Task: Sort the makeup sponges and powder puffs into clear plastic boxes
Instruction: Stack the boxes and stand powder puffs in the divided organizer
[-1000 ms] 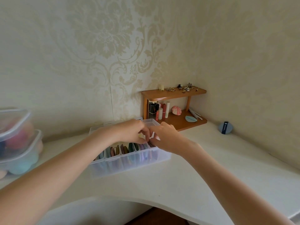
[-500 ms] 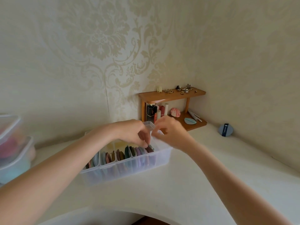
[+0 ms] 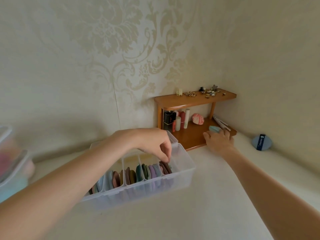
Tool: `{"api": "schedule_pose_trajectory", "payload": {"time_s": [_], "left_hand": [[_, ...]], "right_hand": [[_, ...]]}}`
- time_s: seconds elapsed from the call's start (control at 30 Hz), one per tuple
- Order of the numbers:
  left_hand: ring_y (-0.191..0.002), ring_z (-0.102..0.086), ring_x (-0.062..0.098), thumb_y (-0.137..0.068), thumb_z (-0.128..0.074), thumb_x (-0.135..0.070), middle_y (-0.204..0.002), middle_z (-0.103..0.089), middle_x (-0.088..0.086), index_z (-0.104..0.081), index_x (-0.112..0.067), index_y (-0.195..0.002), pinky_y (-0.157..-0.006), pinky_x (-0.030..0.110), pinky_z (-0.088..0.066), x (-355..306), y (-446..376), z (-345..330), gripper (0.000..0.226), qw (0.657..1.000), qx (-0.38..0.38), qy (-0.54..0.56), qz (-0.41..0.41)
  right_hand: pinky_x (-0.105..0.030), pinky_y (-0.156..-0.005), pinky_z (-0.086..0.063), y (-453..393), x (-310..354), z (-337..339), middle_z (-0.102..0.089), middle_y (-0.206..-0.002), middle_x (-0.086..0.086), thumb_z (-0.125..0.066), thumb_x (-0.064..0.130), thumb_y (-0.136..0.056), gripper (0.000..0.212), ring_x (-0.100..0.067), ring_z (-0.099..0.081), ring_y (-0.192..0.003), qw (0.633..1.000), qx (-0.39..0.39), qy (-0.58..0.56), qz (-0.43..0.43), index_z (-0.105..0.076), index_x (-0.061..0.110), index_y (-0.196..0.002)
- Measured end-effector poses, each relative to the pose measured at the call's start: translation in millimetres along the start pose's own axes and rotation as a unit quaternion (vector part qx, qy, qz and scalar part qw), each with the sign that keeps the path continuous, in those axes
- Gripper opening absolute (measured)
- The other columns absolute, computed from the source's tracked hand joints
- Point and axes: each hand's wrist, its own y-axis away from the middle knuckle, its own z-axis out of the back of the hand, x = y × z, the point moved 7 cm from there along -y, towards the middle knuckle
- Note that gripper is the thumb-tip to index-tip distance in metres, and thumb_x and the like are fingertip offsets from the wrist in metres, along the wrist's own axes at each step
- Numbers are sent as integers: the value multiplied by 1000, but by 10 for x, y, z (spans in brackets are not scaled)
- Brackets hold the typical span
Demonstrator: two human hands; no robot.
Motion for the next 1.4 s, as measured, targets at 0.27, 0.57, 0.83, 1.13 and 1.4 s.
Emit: {"api": "schedule_pose_trajectory", "payload": {"time_s": [0.27, 0.57, 0.83, 1.13, 1.4], "left_hand": [[-76, -58, -2, -86, -63, -18, -94, -69, -6, -71, -13, -98, -86, 21, -50, -25, 26, 35, 15, 1000, -20, 16, 8], [-91, -66, 10, -85, -66, -19, -98, -72, -3, -71, -13, -97, -91, 30, -52, -91, 154, 13, 15, 999, -28, 21, 19], [-89, -63, 6, -86, -63, -19, -98, -71, -6, -73, -16, -96, -91, 26, -51, -153, 215, -41, 14, 998, -57, 2, 19], [-94, -63, 6, -87, -61, -16, -103, -70, -6, -71, -16, -98, -90, 24, -51, -110, 244, -83, 15, 997, -74, 5, 22], [-98, -61, 10, -86, -61, -19, -99, -65, -6, -62, -20, -86, -91, 28, -49, 26, 232, -14, 2, 990, -132, 20, 45]], "right_hand": [[-40, -97, -42, 176, 238, 271, -56, -121, -18, -35, 23, -98, 36, -33, -50, -115, 981, -146, 58, 111, -56, 0, -117], [-28, -72, -42, 701, 509, 636, -65, -94, -14, -55, 6, -86, 13, -28, -59, -90, 949, -225, -102, 196, -63, 1, -95], [-27, -77, -43, 789, 547, 532, -63, -108, -8, -51, 15, -91, 22, -23, -58, -95, 972, -84, -140, 168, -59, 11, -111], [-22, -66, -42, 789, 573, 198, -54, -93, -4, -58, 0, -85, 17, -17, -49, -83, 976, -19, -154, 155, -58, 11, -98], [-8, -56, -34, 1408, 1024, 634, -47, -79, 9, -54, 3, -87, 13, -6, -47, -69, 929, -118, -165, 310, -56, 11, -97]]}}
